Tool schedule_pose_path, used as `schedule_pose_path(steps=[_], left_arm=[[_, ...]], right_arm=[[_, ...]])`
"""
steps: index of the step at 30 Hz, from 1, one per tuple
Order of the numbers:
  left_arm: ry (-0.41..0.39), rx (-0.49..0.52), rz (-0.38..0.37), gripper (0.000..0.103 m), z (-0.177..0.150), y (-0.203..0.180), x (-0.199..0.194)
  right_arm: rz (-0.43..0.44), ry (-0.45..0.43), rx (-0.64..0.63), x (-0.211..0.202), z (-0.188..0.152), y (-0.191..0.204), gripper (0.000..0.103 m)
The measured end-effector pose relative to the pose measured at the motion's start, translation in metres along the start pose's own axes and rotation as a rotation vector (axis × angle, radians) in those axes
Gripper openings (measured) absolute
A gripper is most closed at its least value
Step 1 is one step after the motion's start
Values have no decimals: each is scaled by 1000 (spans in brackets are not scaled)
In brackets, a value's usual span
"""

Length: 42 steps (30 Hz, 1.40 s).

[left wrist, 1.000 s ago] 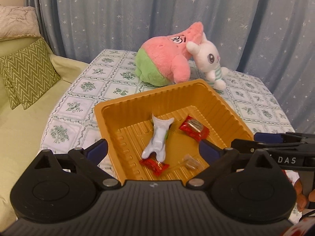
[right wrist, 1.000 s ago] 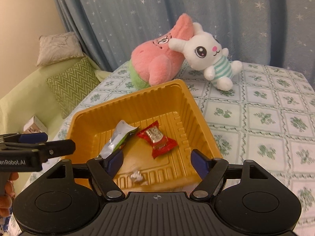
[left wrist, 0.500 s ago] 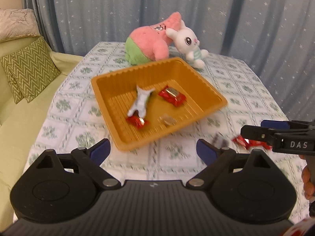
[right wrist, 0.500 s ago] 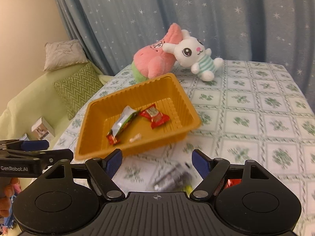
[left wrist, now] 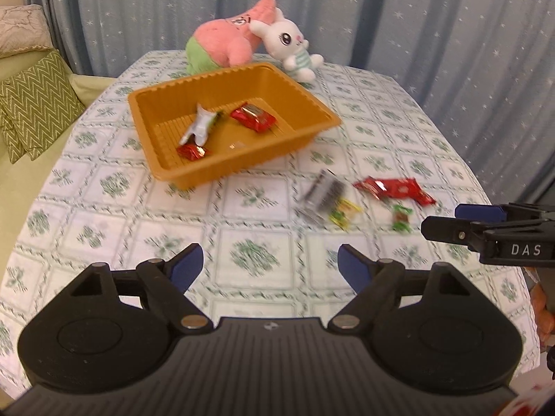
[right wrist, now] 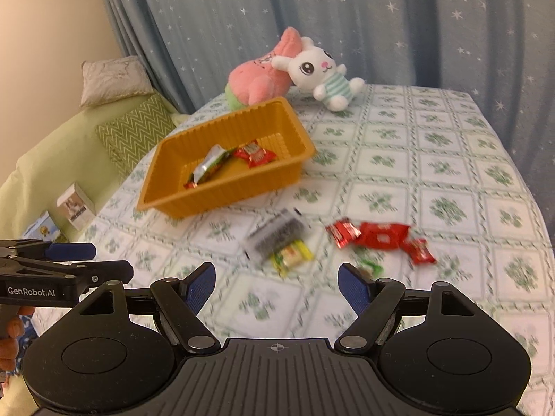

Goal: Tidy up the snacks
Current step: 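Grasp the green-wrapped candy with the right tool while the left tool grasps the clear packet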

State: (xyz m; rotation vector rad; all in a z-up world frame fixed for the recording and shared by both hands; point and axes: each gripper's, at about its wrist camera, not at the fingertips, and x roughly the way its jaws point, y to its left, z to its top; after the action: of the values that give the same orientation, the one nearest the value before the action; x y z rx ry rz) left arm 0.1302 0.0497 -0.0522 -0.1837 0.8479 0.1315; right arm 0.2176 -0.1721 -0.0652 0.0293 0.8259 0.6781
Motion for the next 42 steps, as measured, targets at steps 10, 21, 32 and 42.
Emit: schedule_pose_path(steps=[10,21,32,42], left_arm=[[20,9,-27,82,-25,-22,-4],[11,68,-52,73,-33,-39,4],[29,105,-49,68,-21,-34,29],[40,169,-51,64,-1,-27,60]], right_arm=[[-21,19,9,-20,-29,-16,78],[-44,49,55,-19,-46,-35,78],[-87,70,107,-2,-48,-45,77],[-137,68,133,27,-37,-44,77]])
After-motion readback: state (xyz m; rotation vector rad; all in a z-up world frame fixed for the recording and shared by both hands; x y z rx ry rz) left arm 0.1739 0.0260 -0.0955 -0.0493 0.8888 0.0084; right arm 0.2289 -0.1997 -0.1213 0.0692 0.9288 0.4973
